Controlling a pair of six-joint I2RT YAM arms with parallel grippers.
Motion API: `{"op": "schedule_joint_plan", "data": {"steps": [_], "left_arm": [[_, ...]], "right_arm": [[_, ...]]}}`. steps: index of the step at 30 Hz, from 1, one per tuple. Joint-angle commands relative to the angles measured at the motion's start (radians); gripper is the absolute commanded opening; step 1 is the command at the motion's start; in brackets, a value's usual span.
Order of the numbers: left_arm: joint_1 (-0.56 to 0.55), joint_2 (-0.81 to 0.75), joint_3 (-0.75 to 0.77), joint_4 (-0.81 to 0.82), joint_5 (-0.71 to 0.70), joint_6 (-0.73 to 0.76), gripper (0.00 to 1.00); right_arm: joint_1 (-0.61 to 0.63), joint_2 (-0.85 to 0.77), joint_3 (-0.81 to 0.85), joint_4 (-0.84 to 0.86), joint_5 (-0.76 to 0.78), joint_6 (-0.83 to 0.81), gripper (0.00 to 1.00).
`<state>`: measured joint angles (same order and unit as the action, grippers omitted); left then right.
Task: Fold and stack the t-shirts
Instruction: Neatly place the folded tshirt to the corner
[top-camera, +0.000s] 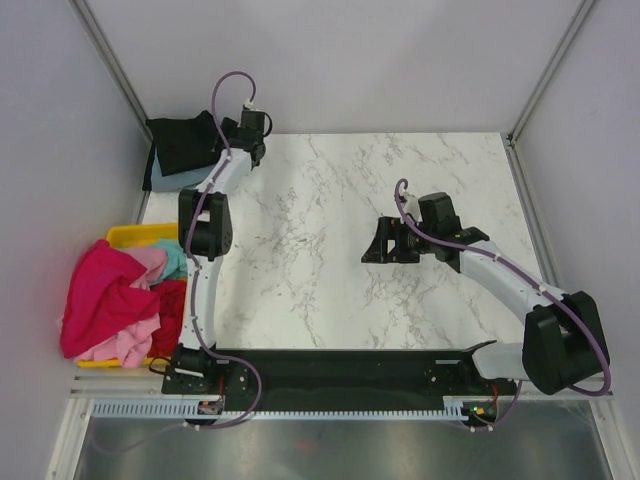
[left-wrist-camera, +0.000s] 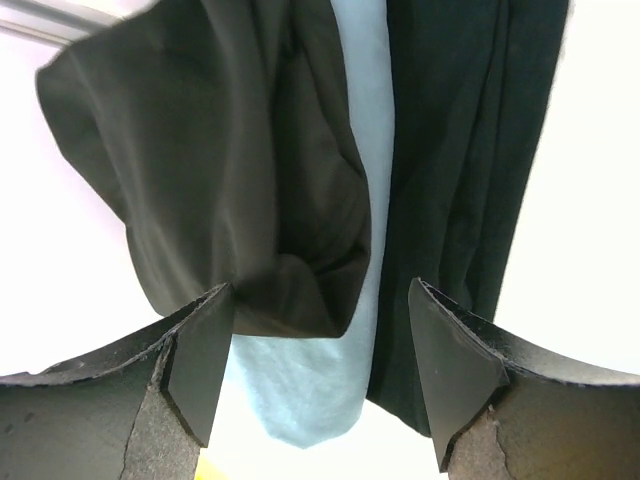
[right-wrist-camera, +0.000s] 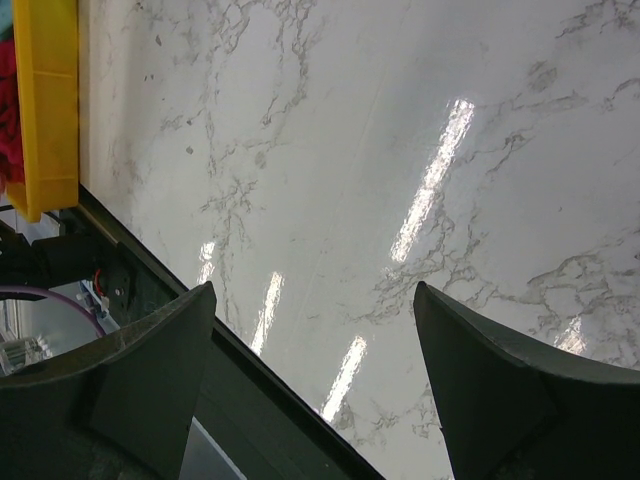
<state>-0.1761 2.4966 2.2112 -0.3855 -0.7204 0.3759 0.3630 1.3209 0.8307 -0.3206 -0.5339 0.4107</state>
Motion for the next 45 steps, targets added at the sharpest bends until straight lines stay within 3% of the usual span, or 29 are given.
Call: {"op": "schedule_joint_plan", "data": {"steps": [1,14,16,17,18,20,29,36,45], "left_arm": [[0.003,0.028,0.027,0.053,-0.068,0.066,0.77],[0.012,0.042,0.054,0.105,-0.073,0.081,0.68],[0.012,0.042,0.053,0.114,-0.073,0.092,0.55],[0.012,0.044,0.053,0.115,-0.074,0.093,0.42],[0.012,0.042,0.053,0.123,-0.077,0.093,0.17],[0.012,0.042,0.054,0.131,-0.089,0.104,0.09],[0.024,-0.042,-0.047,0.149,-0.083,0.138,0.02],[0.059,-0.178,-0.255,0.206,-0.074,0.153,0.02],[0.072,-0.235,-0.298,0.224,-0.100,0.158,0.02]], "right_arm": [[0.001,-0.023,-0.007,0.029,-0.020,-0.013,0.89],[0.002,-0.003,-0.015,0.041,-0.021,-0.012,0.89],[0.002,-0.002,-0.015,0.043,-0.021,-0.012,0.89],[0.002,-0.002,-0.015,0.043,-0.021,-0.012,0.89],[0.002,-0.002,-0.015,0.044,-0.021,-0.012,0.89],[0.002,0.001,-0.016,0.045,-0.021,-0.012,0.89],[0.002,-0.003,-0.016,0.043,-0.028,-0.012,0.89],[0.004,-0.014,-0.018,0.048,-0.032,-0.010,0.89],[0.013,-0.022,-0.022,0.051,-0.043,-0.006,0.89]]}}
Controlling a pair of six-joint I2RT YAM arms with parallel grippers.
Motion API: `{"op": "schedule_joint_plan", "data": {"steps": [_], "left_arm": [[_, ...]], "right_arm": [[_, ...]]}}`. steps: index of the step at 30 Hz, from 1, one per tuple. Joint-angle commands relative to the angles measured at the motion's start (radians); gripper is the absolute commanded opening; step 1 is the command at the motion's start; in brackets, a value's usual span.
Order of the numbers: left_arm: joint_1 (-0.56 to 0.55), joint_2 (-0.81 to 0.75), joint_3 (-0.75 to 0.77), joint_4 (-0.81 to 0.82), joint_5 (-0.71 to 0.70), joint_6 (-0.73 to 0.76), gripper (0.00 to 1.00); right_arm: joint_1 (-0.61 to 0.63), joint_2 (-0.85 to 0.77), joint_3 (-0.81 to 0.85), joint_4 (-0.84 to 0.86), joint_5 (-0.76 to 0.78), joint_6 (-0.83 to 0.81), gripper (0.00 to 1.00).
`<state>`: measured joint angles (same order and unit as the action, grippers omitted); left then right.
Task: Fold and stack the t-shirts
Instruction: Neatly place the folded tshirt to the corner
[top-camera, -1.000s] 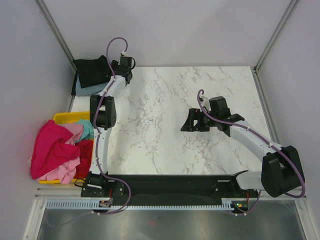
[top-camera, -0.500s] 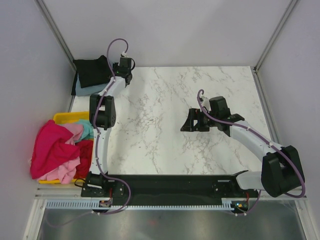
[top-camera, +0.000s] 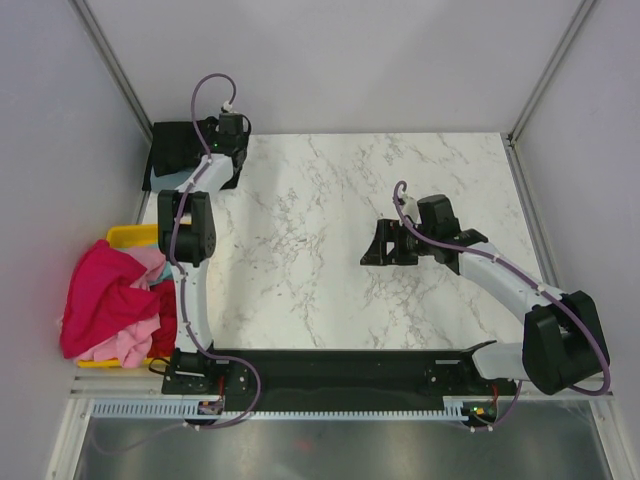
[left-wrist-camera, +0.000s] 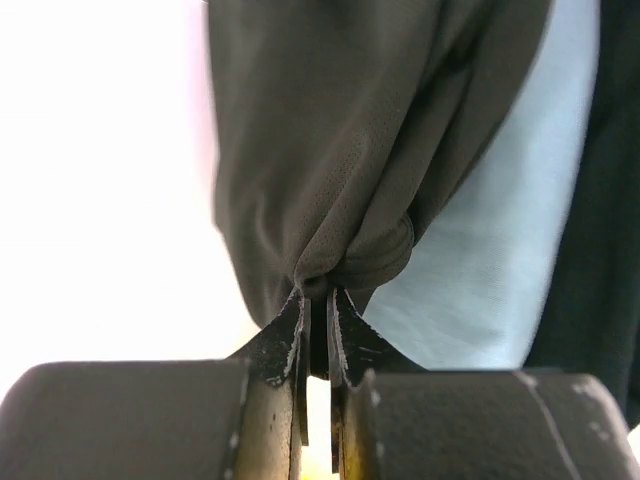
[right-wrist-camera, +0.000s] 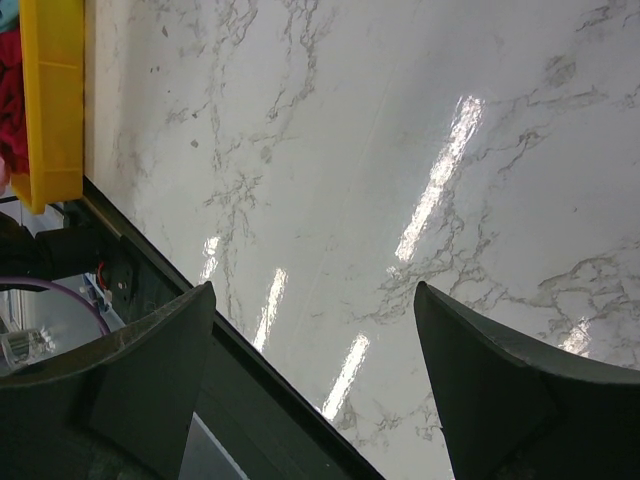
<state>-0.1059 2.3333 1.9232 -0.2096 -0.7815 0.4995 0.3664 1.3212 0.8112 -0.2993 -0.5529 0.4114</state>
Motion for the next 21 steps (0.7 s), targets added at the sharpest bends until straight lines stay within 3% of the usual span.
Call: {"op": "schedule_joint_plan", "data": {"steps": [1,4,6,7,8,11,14,18,21], "left_arm": [[0.003,-0.074,-0.013,0.047,-0.044,0.031,0.02],[0.002,-0.077,-0.029,0.049,-0.051,0.031,0.02],[0.000,-0.080,-0.039,0.047,-0.065,0.016,0.17],[-0.005,-0.083,-0.041,0.047,-0.071,0.008,0.32],[-0.008,-0.089,-0.046,0.041,-0.071,0.002,0.63],[-0.029,-0.100,-0.008,0.004,-0.078,-0.009,0.99],[-0.057,-0.124,0.075,-0.094,-0.067,-0.054,1.00],[-0.067,-0.199,0.276,-0.376,0.126,-0.296,1.00],[-0.084,-0.287,0.278,-0.471,0.249,-0.377,1.00]], "right_arm": [[0.008,-0.023,-0.001,0.031,-0.022,-0.005,0.89],[0.009,-0.027,-0.001,0.031,-0.021,-0.006,0.89],[0.009,-0.025,-0.001,0.031,-0.021,-0.008,0.89],[0.009,-0.022,-0.001,0.031,-0.021,-0.008,0.89],[0.009,-0.022,-0.001,0.032,-0.019,-0.008,0.89],[0.009,-0.020,0.000,0.031,-0.019,-0.008,0.89],[0.011,-0.023,0.000,0.031,-0.012,-0.011,0.89],[0.009,-0.031,0.003,0.026,0.001,-0.014,0.89],[0.009,-0.040,0.008,0.026,0.005,-0.017,0.89]]}}
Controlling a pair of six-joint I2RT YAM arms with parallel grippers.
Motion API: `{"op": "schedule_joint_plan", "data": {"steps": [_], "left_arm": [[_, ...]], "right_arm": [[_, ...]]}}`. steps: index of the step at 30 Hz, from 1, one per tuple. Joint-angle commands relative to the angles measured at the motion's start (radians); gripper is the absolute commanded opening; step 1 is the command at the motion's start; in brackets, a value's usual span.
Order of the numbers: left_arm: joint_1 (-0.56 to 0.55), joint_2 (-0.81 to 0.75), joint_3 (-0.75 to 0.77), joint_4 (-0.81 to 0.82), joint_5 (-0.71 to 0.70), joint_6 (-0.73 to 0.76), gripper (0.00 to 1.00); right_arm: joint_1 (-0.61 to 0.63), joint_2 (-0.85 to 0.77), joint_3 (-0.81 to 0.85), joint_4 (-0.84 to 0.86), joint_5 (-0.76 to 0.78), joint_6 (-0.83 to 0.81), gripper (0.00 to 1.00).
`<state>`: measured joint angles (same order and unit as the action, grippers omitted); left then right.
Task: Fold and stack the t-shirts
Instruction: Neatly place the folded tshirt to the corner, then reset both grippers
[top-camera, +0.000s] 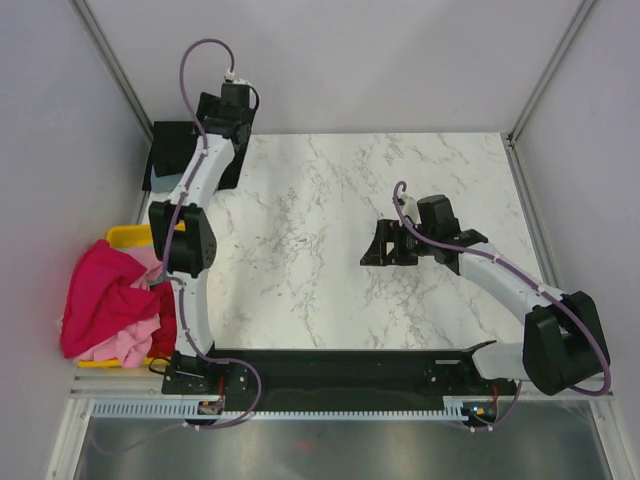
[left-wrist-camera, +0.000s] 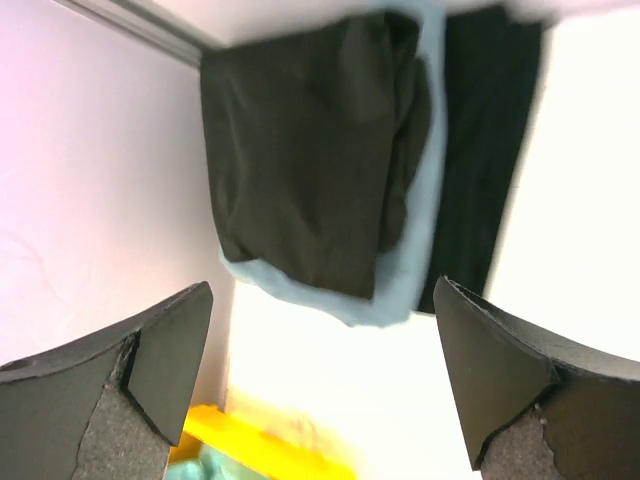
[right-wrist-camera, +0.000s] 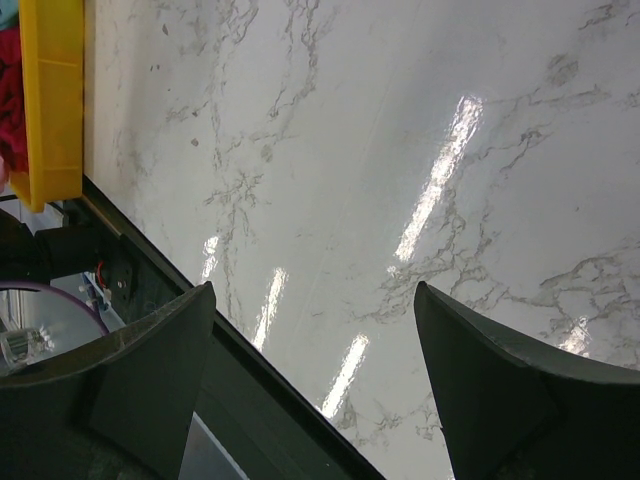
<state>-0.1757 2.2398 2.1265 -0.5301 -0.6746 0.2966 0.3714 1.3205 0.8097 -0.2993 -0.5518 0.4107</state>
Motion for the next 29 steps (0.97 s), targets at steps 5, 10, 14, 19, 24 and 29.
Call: {"op": "schedule_joint_plan", "data": {"steps": [5,10,14,19,24,29], "left_arm": [[-0.079,-0.492,-0.203,-0.165,0.268,-0.256,1.00],[-0.082,-0.797,-0.534,-0.150,0.532,-0.421,1.00],[-0.082,-1.072,-0.848,-0.101,0.670,-0.487,1.00],[-0.082,-1.256,-1.057,-0.090,0.707,-0.462,1.00],[-0.082,-1.411,-1.174,-0.064,0.737,-0.507,1.00],[-0.082,-1.476,-1.269,-0.061,0.765,-0.531,0.99]], "right_arm": [[0.004,-0.066,0.025,0.026,0.015,-0.015,0.89],[0.004,-0.153,0.048,0.009,0.032,0.031,0.90],[0.004,-0.283,0.033,0.006,0.101,0.126,0.91],[0.004,-0.443,0.031,-0.032,0.174,0.174,0.93],[0.004,-0.537,0.080,-0.145,0.268,0.195,0.94],[0.006,-0.586,0.100,-0.218,0.279,0.203,0.94]]}}
